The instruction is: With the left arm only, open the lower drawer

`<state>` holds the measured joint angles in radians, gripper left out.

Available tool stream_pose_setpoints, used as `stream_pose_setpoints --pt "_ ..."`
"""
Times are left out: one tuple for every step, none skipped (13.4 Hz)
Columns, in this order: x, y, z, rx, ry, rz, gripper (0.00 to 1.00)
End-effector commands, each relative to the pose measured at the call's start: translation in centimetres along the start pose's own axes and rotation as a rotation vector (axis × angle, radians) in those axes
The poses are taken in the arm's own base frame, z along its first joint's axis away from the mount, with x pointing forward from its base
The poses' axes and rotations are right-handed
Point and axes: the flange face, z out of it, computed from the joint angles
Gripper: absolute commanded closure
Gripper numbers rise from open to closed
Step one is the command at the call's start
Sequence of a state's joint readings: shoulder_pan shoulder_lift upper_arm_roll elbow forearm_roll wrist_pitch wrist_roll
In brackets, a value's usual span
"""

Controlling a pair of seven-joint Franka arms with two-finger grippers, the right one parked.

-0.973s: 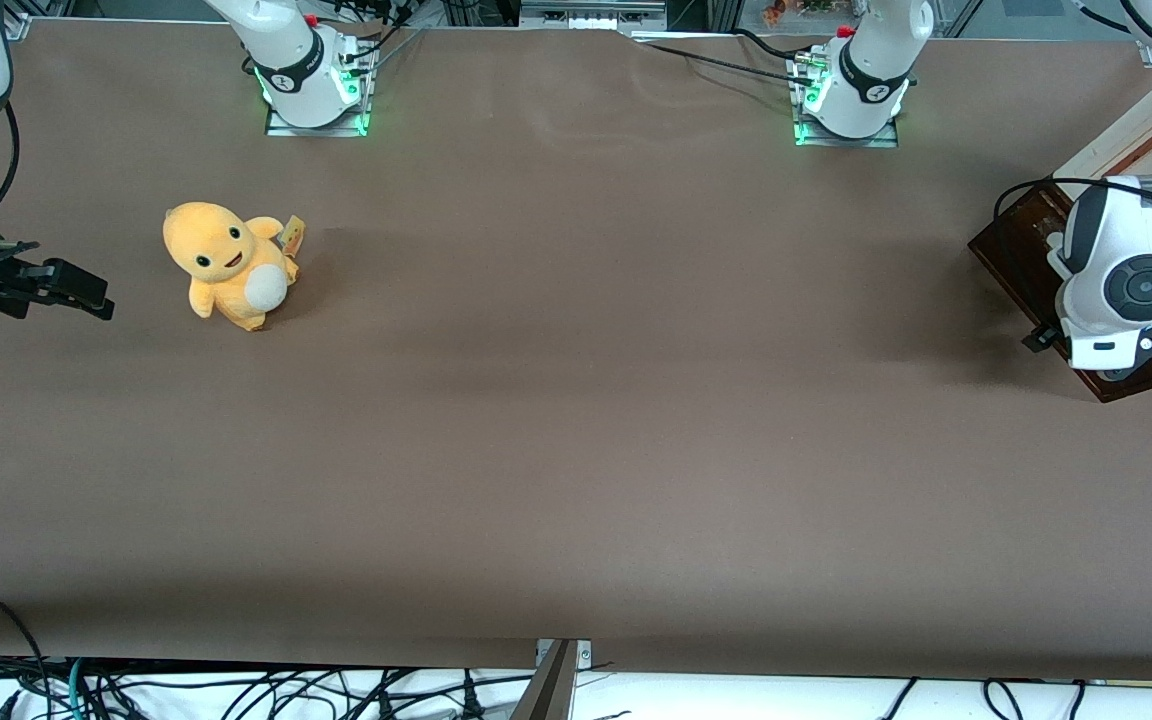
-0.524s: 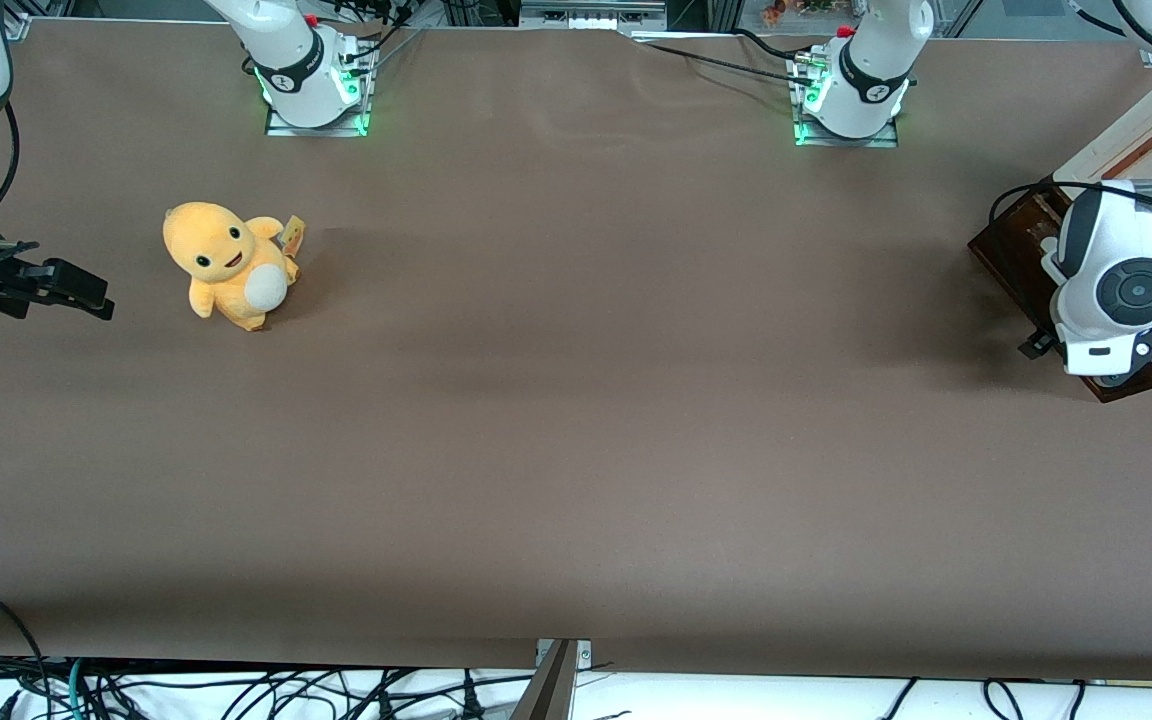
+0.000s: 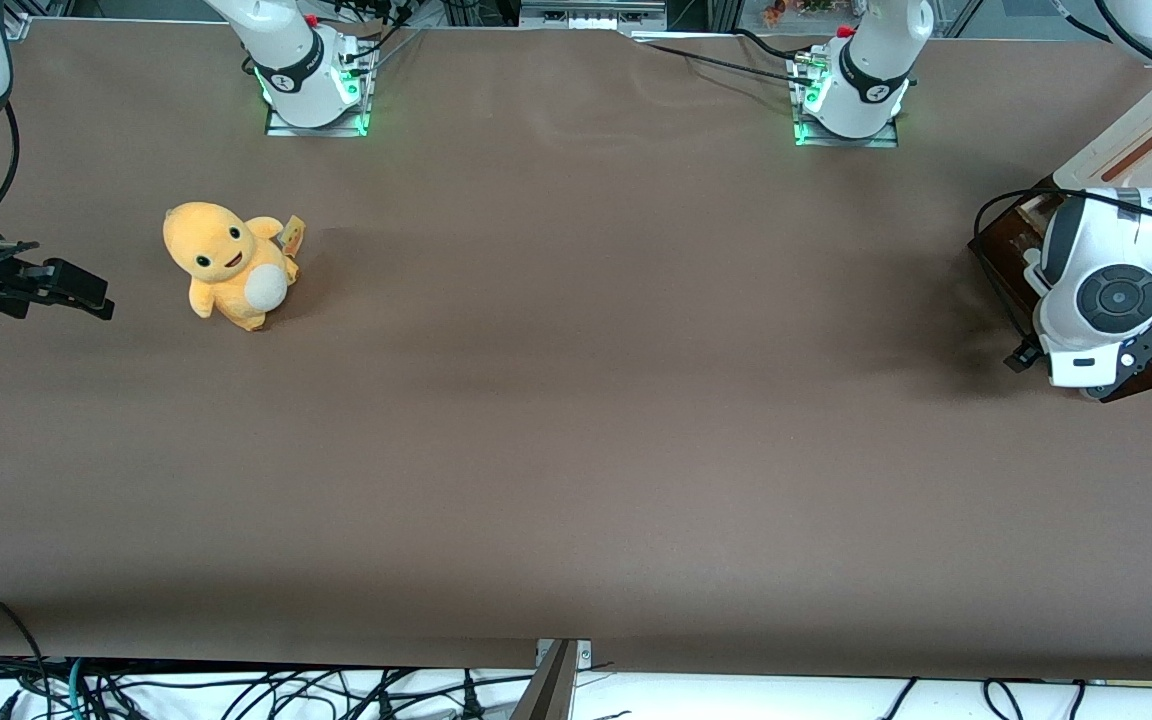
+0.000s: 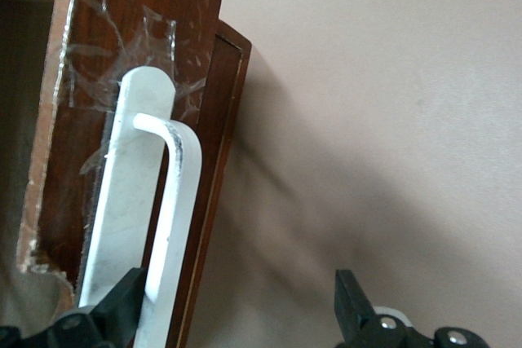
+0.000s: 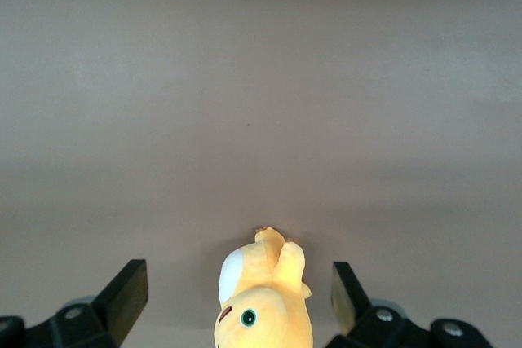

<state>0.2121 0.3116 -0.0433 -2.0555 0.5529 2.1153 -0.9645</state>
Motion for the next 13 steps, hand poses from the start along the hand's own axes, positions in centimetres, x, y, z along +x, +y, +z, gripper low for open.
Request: stream_pose_setpoints --pt "0.2 1.6 -1.3 -0.025 0.0 -0.02 0.0" --pt "0.2 1.7 -1.5 -0.031 -0.003 -0.023 0.0" --pt "0.2 2.0 -1.8 -0.044 -0.01 -0.032 0.0" --pt "0.0 2.3 -2.1 -0.049 -0.011 -0.031 0.0" --pt "-0.1 2.4 -2.2 -0.05 -0.01 -0.033 0.0" --pt "-0.2 2.7 -2.6 -0.053 -0.004 -0.039 0.0" --pt "-0.2 2.8 -2.7 -0.052 -0.003 -0.039 0.0" --pt "-0.3 2.8 -2.7 -0.05 -0.005 -0.037 0.0" --pt "-0.2 2.8 -2.9 -0.052 -0.001 -0.041 0.0" --pt "-0.2 3.2 -2.8 -0.052 -0.003 -0.038 0.0" --pt "-0.2 3.2 -2.6 -0.05 -0.006 -0.037 0.0" --pt "0.0 3.2 -2.8 -0.051 -0.003 -0.039 0.0" --pt "0.1 3.1 -3.0 -0.047 -0.003 -0.033 0.0"
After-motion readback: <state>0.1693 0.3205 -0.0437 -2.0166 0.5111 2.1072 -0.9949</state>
